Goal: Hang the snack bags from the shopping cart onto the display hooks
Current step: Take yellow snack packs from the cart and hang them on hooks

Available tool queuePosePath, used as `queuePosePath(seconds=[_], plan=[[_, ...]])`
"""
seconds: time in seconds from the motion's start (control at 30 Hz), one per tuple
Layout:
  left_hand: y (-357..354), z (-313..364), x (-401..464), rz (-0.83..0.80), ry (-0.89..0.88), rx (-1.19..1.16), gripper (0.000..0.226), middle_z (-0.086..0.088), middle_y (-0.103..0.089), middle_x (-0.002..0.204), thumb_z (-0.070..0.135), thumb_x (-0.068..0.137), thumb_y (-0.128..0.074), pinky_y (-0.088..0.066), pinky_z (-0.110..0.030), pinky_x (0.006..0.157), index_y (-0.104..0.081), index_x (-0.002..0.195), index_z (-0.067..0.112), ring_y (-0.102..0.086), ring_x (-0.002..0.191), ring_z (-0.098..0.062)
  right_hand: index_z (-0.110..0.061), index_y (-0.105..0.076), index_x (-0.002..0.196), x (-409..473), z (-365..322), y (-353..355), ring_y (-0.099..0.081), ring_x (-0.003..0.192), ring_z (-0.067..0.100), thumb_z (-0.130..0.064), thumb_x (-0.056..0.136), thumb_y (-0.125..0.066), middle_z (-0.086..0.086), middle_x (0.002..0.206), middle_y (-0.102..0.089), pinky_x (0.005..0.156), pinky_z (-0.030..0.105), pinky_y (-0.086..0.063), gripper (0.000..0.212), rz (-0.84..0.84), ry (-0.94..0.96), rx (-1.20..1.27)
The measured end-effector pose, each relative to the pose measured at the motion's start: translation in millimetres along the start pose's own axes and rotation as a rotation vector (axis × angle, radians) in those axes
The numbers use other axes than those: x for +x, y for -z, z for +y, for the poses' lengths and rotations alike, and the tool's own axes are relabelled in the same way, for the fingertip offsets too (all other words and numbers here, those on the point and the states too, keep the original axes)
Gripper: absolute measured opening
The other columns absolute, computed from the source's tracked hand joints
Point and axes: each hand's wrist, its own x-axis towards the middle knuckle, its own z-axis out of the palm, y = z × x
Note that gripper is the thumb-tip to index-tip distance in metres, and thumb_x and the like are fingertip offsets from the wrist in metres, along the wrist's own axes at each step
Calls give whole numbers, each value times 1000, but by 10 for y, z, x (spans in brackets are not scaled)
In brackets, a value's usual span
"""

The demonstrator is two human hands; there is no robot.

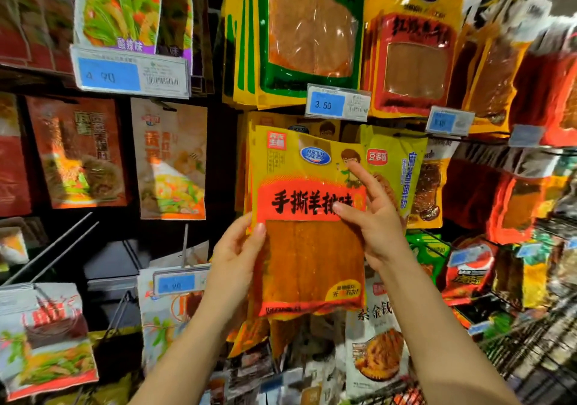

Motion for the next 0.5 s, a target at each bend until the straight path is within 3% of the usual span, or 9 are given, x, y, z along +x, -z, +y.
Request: queuePosePath(seconds=[0.13, 0.23, 0.37, 0.5], plan=[[148, 79, -54, -8, -56, 53, 32, 3, -74, 87, 25, 83, -56, -53, -19, 63, -60, 114, 25, -68, 77, -6, -30, -53, 132, 77, -68, 21, -66, 108, 21, 16, 78, -62, 2, 135, -56, 77, 41, -59, 71, 79, 51, -18], [240, 133, -104, -41, -62, 77, 37, 2, -75, 97, 25, 83, -55, -56, -23, 66, -55, 121, 26, -71, 84, -12, -31, -52, 133, 150, -145, 2, -65, 109, 15, 14, 80, -62, -8, 132, -55, 77, 39, -60, 70, 98, 96, -70], [281, 155, -90, -68, -66, 113, 40, 1, -72, 108, 28, 83, -57, -54, -20, 71, -55, 123, 29, -69, 97, -13, -33, -53, 131, 281, -174, -77, -66, 106, 16, 13, 81, -62, -6, 124, -60, 79, 40, -60, 69, 168, 83, -114], [246, 161, -44, -114, -40, 159, 36, 6, -71, 110, 28, 85, -58, -52, -16, 73, -57, 120, 33, -66, 104, -11, -32, -54, 133, 372, -233, -109, -67, 97, 13, 12, 81, -63, -2, 122, -60, 65, 27, -59, 68, 224, 41, -210]])
